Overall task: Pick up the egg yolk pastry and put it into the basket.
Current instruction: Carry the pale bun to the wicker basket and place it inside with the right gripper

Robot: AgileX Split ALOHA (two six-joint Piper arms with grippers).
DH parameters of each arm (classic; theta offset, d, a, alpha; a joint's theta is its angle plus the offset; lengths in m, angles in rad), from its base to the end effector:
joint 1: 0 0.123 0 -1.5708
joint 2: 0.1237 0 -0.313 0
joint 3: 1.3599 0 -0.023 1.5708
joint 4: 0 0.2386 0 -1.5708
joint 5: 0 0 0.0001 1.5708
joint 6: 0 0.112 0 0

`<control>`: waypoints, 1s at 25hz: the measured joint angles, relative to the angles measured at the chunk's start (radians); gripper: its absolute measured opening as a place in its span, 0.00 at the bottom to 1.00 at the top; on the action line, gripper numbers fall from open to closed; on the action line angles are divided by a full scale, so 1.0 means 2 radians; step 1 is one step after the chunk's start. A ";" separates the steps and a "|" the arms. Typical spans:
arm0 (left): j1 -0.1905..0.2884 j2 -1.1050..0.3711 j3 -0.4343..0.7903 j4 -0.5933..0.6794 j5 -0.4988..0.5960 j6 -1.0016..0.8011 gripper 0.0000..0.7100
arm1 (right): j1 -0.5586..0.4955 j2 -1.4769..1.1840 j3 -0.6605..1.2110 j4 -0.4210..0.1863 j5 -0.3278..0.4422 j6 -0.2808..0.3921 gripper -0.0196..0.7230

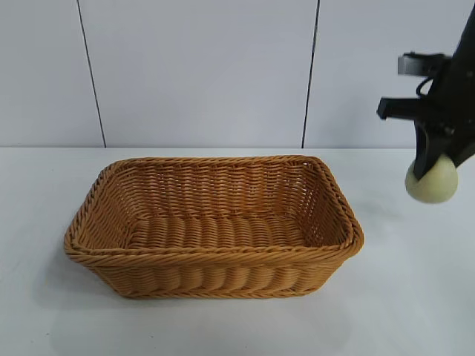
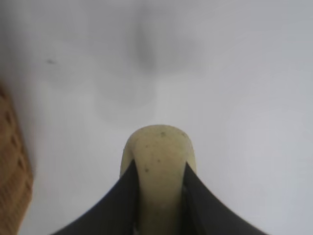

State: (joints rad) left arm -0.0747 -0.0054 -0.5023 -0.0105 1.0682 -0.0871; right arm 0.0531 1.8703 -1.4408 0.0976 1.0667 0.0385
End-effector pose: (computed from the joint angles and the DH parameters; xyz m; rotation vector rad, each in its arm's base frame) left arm -0.0265 0.0009 0.2616 -0.0121 2.0459 -0.1136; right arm 0.3781 0.0297 0.2399 0.0382 2.9805 0.1441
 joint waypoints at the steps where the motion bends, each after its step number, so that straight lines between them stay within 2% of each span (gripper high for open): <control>1: 0.000 0.000 0.000 0.000 0.000 0.000 0.95 | 0.000 -0.003 -0.014 0.000 0.009 0.000 0.23; 4: 0.000 0.000 0.000 0.000 0.000 0.000 0.95 | 0.005 -0.005 -0.045 0.004 0.029 0.000 0.23; 7: 0.000 0.000 0.000 0.000 0.000 0.000 0.95 | 0.028 -0.005 -0.063 0.004 0.034 0.000 0.23; 14: 0.000 0.000 0.000 0.000 0.000 0.000 0.95 | 0.132 -0.005 -0.074 0.007 0.032 0.006 0.23; 19: 0.000 0.000 0.000 0.000 0.000 0.000 0.95 | 0.209 -0.005 -0.074 0.008 0.012 0.023 0.23; 25: 0.000 0.000 0.000 0.000 0.000 0.000 0.95 | 0.261 0.020 -0.074 0.009 -0.027 0.049 0.23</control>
State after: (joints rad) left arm -0.0747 -0.0054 -0.5023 -0.0105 1.0682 -0.0871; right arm 0.5752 1.9103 -1.5879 0.1161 1.0123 0.1363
